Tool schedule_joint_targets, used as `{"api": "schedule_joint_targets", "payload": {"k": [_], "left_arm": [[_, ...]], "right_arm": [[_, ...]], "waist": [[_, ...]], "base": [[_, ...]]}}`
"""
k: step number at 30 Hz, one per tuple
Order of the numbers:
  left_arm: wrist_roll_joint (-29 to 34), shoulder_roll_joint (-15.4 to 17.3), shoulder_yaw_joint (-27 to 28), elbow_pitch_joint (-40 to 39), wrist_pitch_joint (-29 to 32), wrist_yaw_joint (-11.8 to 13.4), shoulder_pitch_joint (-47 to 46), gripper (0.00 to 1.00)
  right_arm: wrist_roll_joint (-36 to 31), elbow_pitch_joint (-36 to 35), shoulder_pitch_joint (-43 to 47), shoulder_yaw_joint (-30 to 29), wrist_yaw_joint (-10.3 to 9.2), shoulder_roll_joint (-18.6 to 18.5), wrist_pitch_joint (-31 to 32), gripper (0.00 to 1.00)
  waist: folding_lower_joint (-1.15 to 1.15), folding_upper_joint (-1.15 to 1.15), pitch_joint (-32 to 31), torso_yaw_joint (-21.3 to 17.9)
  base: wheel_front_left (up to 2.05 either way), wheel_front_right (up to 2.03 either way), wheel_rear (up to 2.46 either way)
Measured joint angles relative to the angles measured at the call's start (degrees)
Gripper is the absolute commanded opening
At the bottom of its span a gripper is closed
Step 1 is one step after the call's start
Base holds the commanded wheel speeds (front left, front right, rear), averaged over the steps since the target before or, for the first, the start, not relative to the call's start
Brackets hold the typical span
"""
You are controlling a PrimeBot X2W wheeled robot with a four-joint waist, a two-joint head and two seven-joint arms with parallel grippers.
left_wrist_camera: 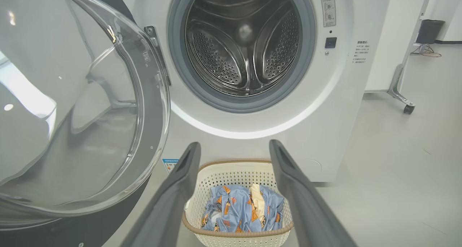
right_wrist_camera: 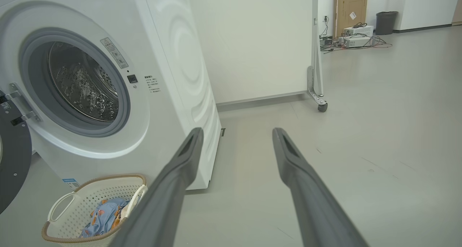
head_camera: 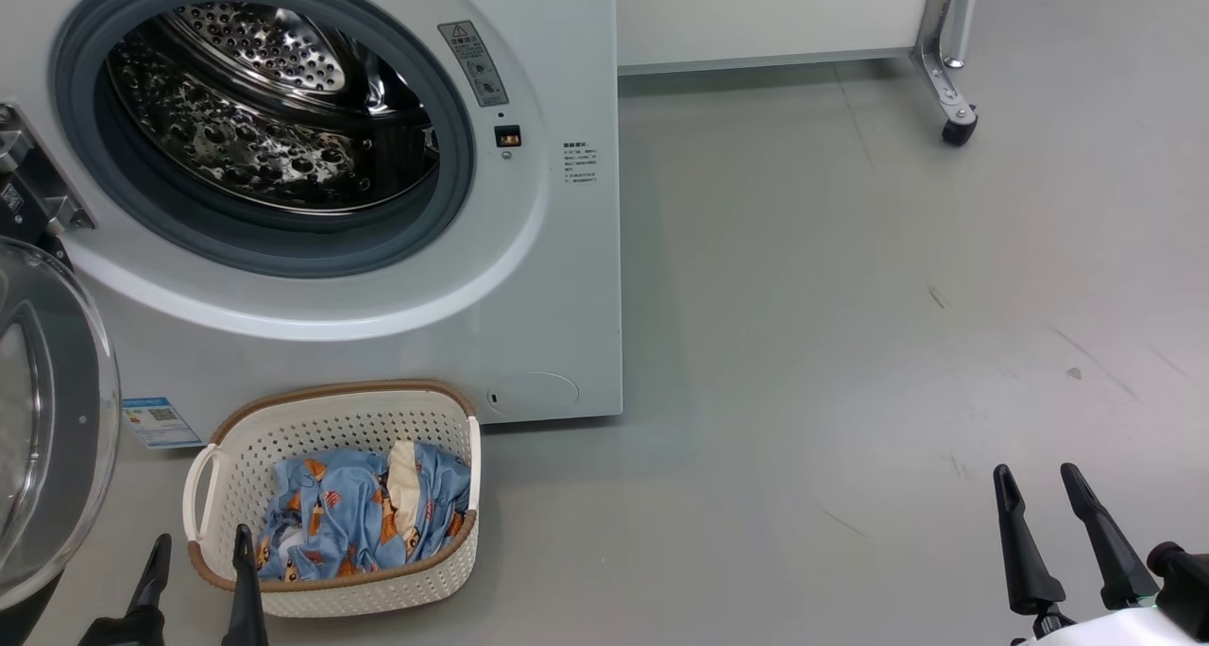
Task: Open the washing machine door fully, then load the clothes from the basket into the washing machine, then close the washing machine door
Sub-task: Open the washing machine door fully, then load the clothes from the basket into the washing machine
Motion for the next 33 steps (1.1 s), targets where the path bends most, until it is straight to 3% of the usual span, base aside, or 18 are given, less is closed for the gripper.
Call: {"api": "schedule_joint_targets", "payload": {"k": [33], "left_arm": [[-1.8, 0.0, -0.2, -2.0, 0.0, 2.5, 1.5, 1.0]], "right_arm": [[0.0, -0.2, 0.0, 1.4, 0.0, 0.1, 0.0, 1.0]], "waist": [[0.0, 0.0, 0.9, 1.2]], "base": [[0.01, -0.02, 0.01]]}}
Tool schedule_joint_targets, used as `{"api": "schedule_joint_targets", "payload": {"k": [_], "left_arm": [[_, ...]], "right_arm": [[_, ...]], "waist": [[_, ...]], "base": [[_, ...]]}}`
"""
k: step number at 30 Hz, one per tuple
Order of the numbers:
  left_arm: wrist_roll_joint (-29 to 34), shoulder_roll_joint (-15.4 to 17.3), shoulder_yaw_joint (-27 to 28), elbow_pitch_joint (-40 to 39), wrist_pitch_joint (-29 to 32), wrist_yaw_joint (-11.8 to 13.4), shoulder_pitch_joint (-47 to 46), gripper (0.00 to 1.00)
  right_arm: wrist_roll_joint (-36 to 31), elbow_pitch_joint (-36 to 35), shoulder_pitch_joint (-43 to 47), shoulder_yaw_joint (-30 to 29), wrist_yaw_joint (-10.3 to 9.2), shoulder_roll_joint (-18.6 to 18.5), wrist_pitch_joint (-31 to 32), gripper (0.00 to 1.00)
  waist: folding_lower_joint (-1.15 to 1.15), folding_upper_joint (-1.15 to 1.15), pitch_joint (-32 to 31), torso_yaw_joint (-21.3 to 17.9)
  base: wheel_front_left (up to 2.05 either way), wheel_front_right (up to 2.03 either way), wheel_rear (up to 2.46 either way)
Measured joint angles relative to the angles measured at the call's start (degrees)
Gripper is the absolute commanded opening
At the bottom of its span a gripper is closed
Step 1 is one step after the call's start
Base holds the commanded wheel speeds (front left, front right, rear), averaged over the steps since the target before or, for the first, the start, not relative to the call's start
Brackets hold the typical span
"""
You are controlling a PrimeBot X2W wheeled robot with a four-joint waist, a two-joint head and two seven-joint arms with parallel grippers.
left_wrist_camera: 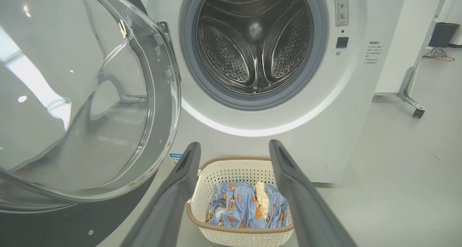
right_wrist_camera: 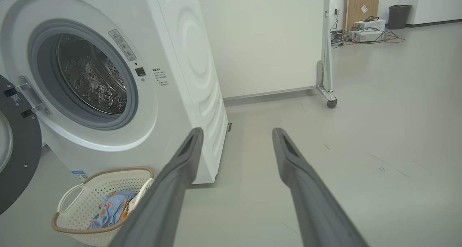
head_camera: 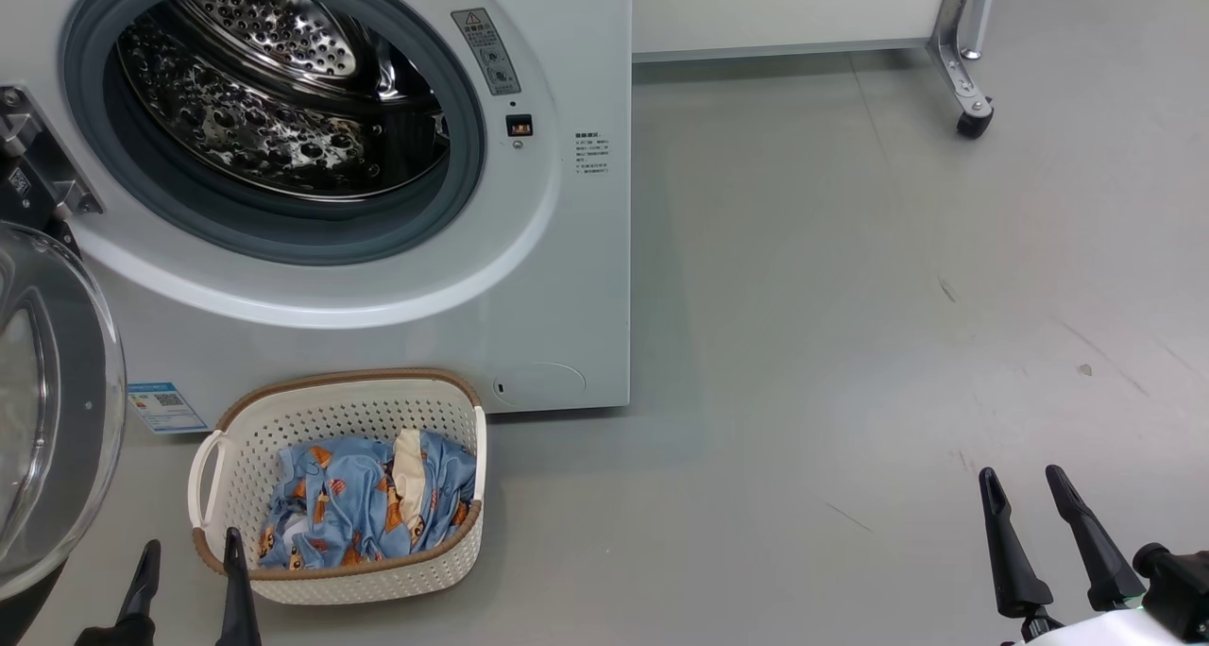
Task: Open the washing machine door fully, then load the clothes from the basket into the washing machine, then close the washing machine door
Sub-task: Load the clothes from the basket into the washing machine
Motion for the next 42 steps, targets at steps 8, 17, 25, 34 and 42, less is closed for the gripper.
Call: {"api": "schedule_joint_targets", "payload": {"k": [8, 17, 25, 34, 42], "left_arm": [[-0.1, 0.0, -0.5, 0.0, 0.0, 0.0, 0.2, 1.0], [-0.6, 0.0, -0.7, -0.1, 0.0, 0.2, 0.3, 1.0], [-0.1, 0.0, -1.1, -0.8, 0.0, 0.4, 0.3, 1.0], [-0.4, 0.0, -2.9, -0.6, 0.0, 0.4, 0.4, 1.0], [-1.1, 0.1, -3.0, -0.5, 0.0, 0.3, 0.4, 1.0]], "right_arm": [[0.0, 0.0, 0.0, 0.1, 0.0, 0.0, 0.0, 1.0], [0.0, 0.0, 0.0, 0.2, 0.0, 0.0, 0.0, 1.0], [0.0, 0.0, 0.0, 0.3, 0.0, 0.0, 0.0, 1.0], [0.0, 0.0, 0.0, 0.3, 0.01, 0.1, 0.0, 1.0], [0.0, 0.0, 0.0, 0.1, 0.0, 0.1, 0.0, 1.0]], "waist": [[0.0, 0.0, 0.2, 0.2], [0.0, 0.0, 0.2, 0.3], [0.0, 0.0, 0.2, 0.2], [0.0, 0.0, 0.4, 0.0], [0.0, 0.0, 0.5, 0.0]], "base": [[0.16, -0.51, 0.36], [0.3, -1.05, 0.75], [0.44, -1.54, 1.1], [0.35, -1.17, 0.83], [0.19, -0.61, 0.42]]}}
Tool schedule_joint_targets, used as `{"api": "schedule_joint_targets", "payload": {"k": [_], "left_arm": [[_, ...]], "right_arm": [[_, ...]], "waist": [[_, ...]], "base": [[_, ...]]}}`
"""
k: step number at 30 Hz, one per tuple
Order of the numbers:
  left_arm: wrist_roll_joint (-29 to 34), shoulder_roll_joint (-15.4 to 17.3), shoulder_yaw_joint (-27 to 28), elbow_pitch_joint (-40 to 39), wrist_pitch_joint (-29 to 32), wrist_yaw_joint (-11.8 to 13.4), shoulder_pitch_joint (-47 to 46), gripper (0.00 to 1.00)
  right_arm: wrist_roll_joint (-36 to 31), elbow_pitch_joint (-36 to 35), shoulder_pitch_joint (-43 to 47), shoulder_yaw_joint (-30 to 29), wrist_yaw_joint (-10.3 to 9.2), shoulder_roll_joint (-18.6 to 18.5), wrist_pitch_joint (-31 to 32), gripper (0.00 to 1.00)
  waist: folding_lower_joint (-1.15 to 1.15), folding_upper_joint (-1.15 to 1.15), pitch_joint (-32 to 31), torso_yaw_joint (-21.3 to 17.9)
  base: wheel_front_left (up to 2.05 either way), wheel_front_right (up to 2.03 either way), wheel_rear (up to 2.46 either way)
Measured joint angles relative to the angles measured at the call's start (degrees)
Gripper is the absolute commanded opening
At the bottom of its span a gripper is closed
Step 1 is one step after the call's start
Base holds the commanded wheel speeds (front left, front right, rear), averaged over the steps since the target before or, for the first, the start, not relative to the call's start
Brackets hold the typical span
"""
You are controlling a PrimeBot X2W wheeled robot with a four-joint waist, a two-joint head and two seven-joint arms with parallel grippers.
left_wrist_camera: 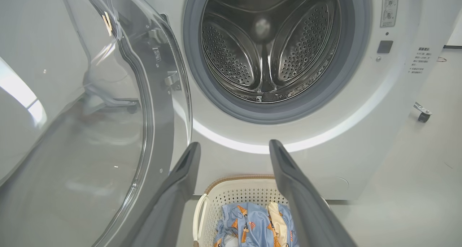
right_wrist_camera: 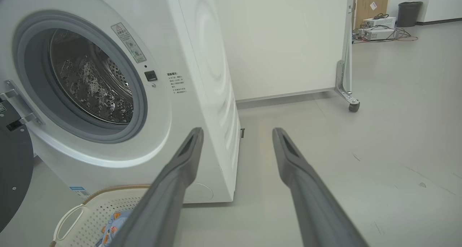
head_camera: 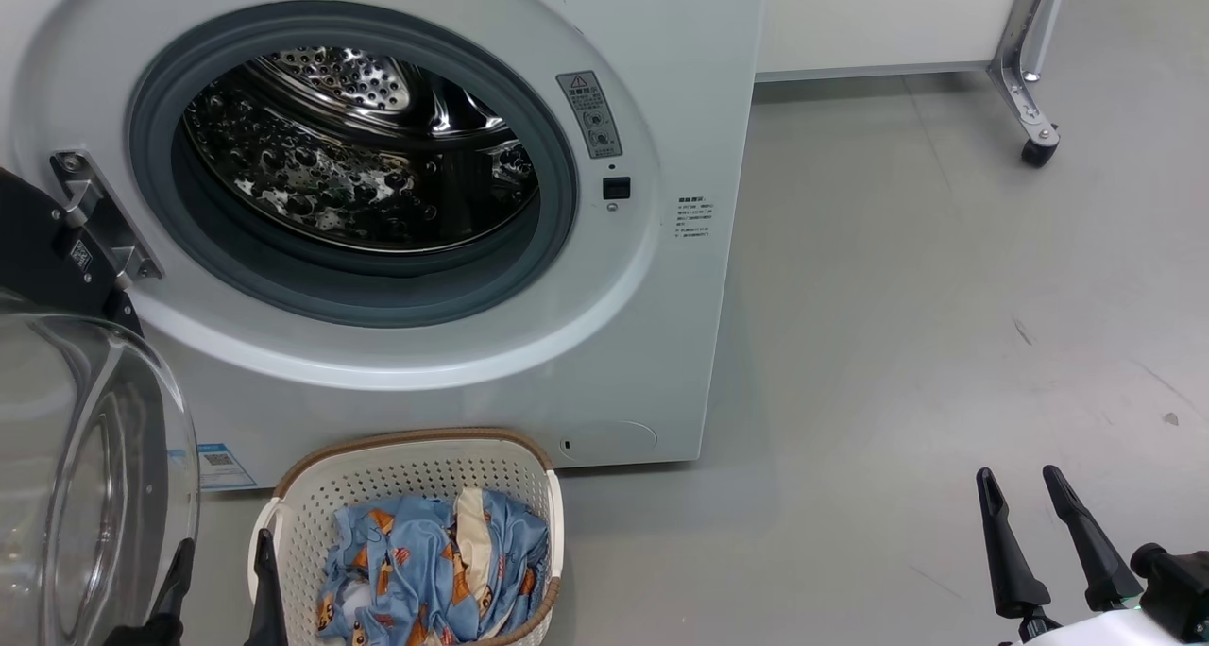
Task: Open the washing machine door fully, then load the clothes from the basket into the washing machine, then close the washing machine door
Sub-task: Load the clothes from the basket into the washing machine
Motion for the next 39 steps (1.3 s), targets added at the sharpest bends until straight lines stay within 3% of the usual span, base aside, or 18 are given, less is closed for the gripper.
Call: {"api": "schedule_joint_targets", "payload": {"k": [25, 39], "left_arm": [[-0.4, 0.0, -0.9, -1.1, 0.0, -0.6, 0.1, 1.0], [0.3, 0.1, -5.9, 0.6, 0.0, -1.8, -0.3, 1.0]], "right_arm": [[0.0, -0.3, -0.1, 0.8, 0.0, 0.6, 0.0, 1.0], [0.0, -1.1, -1.8, 1.9, 0.01, 2.4, 0.0, 1.0]], "waist": [[0.0, 0.0, 1.9, -0.7], [0.0, 0.0, 6.9, -3.0]], "base": [[0.02, -0.04, 0.02], [0.0, 0.0, 0.0]]}}
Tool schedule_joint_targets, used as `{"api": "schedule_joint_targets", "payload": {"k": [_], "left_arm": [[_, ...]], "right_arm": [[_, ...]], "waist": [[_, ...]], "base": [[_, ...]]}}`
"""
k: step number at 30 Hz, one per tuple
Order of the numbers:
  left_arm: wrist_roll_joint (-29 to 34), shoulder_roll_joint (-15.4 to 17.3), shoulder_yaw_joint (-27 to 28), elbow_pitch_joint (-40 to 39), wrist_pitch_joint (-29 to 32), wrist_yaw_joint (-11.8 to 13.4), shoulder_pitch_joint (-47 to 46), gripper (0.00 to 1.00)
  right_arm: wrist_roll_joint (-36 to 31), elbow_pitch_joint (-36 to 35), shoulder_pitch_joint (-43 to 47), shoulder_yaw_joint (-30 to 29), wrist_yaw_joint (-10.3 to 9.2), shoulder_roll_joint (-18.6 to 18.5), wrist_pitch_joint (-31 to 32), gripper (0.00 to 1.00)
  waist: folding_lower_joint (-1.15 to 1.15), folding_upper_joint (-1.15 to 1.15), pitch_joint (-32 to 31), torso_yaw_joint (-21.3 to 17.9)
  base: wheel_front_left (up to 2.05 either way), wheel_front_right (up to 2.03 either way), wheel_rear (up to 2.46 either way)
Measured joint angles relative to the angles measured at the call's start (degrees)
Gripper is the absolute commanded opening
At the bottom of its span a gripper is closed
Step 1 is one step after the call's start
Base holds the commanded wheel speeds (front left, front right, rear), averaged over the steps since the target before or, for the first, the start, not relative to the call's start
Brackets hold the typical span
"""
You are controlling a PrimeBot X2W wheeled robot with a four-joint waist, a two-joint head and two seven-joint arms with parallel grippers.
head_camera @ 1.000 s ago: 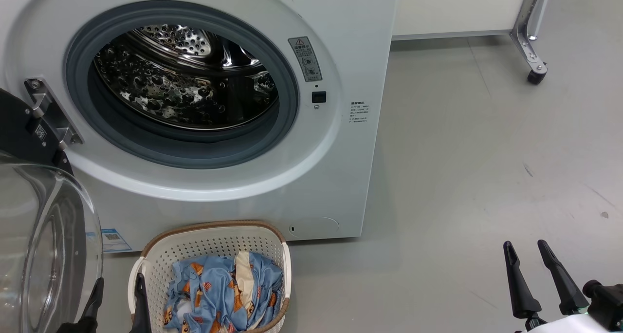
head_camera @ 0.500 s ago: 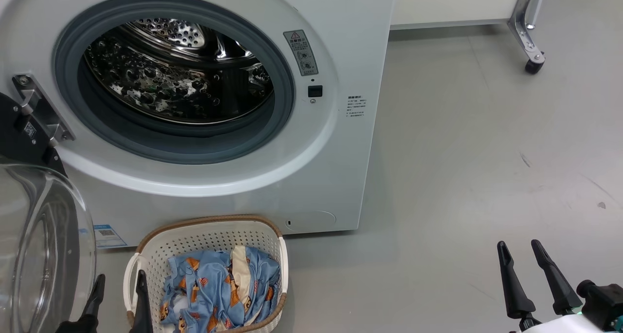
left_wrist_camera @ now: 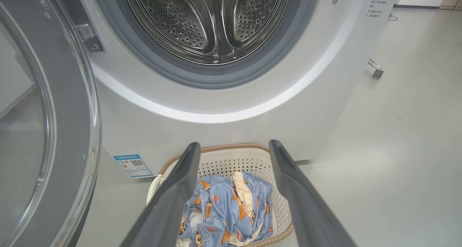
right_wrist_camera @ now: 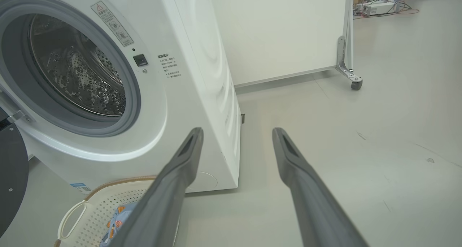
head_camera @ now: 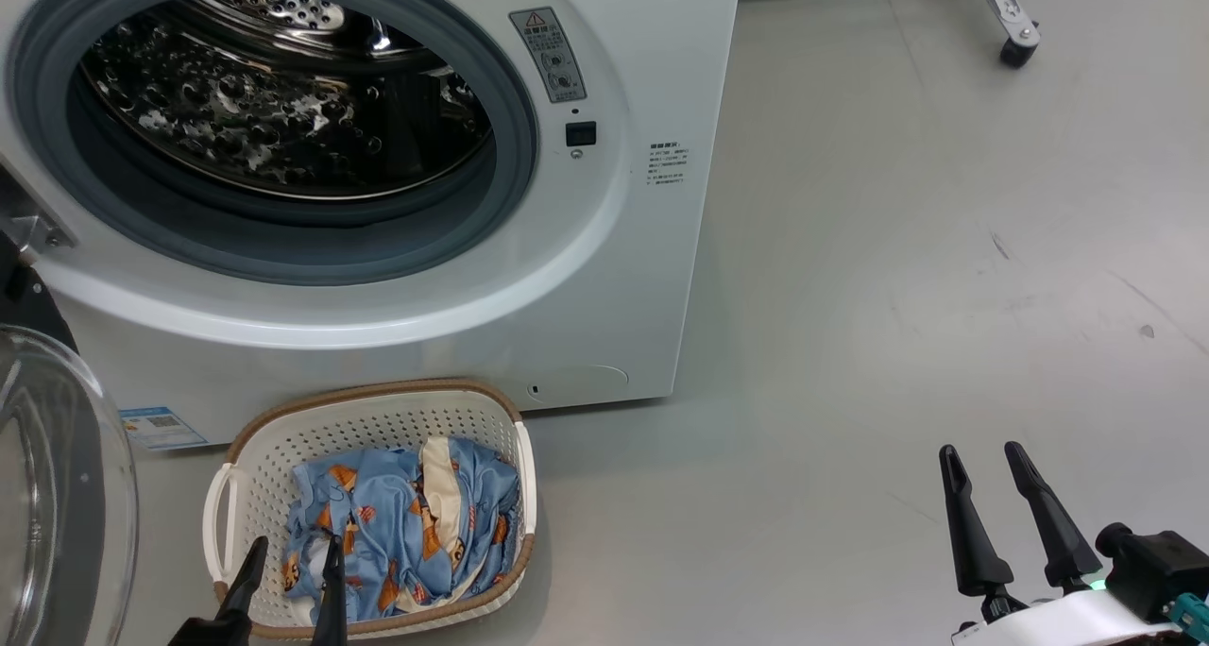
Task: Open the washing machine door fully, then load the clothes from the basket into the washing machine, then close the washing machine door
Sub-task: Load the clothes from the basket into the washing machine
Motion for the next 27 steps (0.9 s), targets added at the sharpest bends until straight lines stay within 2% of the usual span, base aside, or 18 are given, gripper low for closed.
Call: {"api": "schedule_joint_targets", "payload": {"k": [6, 12, 27], "left_arm": [[0.8, 0.0, -0.1, 3.8, 0.8, 0.0, -3.8, 1.0], [1.7, 0.9, 0.2, 6.4, 4.7, 0.8, -9.0, 1.0], [1.6, 6.0, 1.5, 16.0, 17.0, 0.7, -20.4, 1.0]], "right_arm": [[0.0, -0.3, -2.2, 1.2, -0.01, 1.2, 0.0, 1.0], [0.0, -0.3, -4.1, 2.5, -0.01, 2.5, 0.0, 1.0], [0.0, -0.5, -10.1, 5.4, -0.01, 4.2, 0.0, 1.0]], "waist": [[0.0, 0.0, 3.3, -1.2], [0.0, 0.0, 7.1, -2.9], [0.01, 0.0, 18.0, -8.0]], "base": [[0.0, 0.0, 0.0], [0.0, 0.0, 0.0], [0.0, 0.0, 0.0]]}}
